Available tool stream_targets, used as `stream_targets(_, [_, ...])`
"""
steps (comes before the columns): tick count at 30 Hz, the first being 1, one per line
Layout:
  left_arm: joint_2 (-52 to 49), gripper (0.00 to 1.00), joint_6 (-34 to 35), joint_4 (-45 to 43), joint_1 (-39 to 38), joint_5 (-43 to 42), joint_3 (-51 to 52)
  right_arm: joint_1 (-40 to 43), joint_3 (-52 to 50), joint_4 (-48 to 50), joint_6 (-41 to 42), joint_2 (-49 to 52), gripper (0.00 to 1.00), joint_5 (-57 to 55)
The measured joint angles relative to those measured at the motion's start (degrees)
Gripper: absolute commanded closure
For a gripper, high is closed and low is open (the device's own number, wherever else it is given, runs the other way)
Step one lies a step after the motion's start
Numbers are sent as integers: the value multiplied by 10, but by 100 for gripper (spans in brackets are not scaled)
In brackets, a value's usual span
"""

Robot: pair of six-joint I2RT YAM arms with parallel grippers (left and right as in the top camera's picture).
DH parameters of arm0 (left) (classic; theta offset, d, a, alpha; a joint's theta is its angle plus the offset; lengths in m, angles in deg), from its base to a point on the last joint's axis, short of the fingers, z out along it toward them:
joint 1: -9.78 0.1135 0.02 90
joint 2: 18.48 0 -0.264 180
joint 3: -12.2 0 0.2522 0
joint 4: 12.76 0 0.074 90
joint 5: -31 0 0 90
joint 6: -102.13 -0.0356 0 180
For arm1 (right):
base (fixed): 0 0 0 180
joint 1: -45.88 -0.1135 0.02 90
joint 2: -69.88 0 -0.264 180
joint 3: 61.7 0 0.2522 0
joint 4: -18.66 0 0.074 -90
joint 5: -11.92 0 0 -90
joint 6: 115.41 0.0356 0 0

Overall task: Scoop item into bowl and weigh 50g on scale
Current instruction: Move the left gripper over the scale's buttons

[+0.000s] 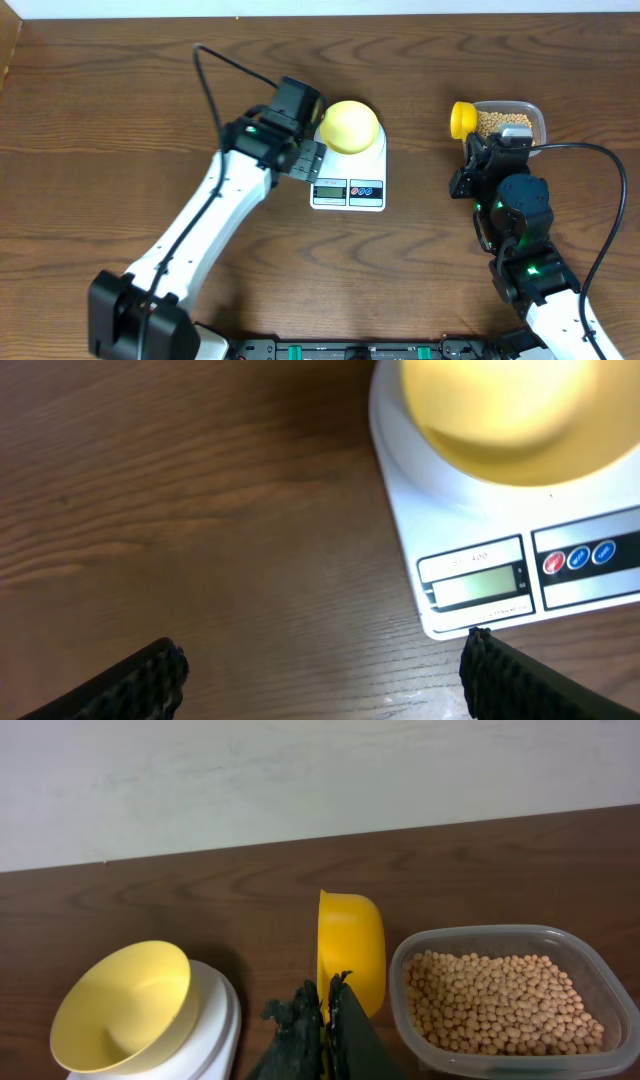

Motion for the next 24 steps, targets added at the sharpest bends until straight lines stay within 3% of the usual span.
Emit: stream_targets(24, [-104,11,90,-28,-95,44,0,0,0,0,-24,0,99,0])
